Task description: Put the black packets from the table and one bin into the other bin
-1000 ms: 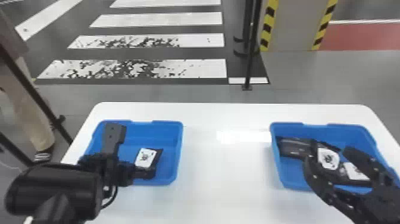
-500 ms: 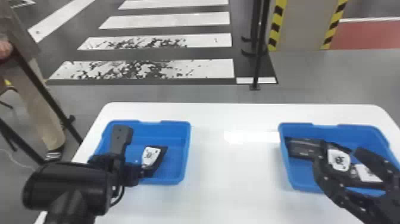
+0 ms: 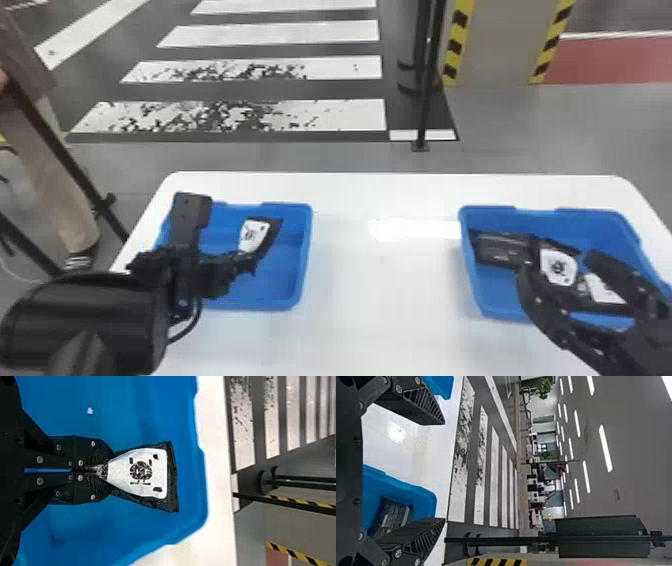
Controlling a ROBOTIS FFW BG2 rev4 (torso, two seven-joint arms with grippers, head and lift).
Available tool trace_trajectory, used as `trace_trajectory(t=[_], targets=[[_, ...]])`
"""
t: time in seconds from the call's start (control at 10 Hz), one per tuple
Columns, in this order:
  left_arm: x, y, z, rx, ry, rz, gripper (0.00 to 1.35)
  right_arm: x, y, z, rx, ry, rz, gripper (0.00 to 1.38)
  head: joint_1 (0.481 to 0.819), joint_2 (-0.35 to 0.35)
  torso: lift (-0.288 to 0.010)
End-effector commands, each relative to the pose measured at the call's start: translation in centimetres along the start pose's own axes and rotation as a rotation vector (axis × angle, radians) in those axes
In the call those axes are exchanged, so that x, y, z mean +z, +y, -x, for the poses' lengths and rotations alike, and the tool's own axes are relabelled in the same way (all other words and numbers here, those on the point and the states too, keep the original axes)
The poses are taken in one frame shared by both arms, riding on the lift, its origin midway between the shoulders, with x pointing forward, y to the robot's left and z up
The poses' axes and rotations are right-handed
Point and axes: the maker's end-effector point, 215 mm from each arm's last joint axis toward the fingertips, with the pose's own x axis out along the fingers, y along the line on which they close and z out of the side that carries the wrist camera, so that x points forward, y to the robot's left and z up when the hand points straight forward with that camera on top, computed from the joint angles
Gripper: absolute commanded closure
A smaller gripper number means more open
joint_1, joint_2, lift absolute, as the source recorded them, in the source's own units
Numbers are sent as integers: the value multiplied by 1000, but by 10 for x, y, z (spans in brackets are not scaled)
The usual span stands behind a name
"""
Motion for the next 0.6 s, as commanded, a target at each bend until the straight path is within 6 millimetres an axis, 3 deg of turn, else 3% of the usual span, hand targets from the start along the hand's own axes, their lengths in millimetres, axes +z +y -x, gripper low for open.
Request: trace_trajectory(t=[0.0, 0.2, 0.3, 0.5], targets=[[39, -11, 31, -21, -132, -3, 1211, 4, -4, -2, -7, 2, -1, 165, 695, 75, -110], [69, -23, 71, -42, -279, -2, 1211, 8, 1, -24, 46, 36, -56, 165, 695, 54, -110], [74, -38, 83, -70, -319, -4, 1211, 23, 10, -41, 108, 23, -83, 165, 695, 56, -110], [69, -74, 85, -137, -331, -13, 1211, 56, 62, -73, 268, 15, -147, 160, 695, 66, -110]])
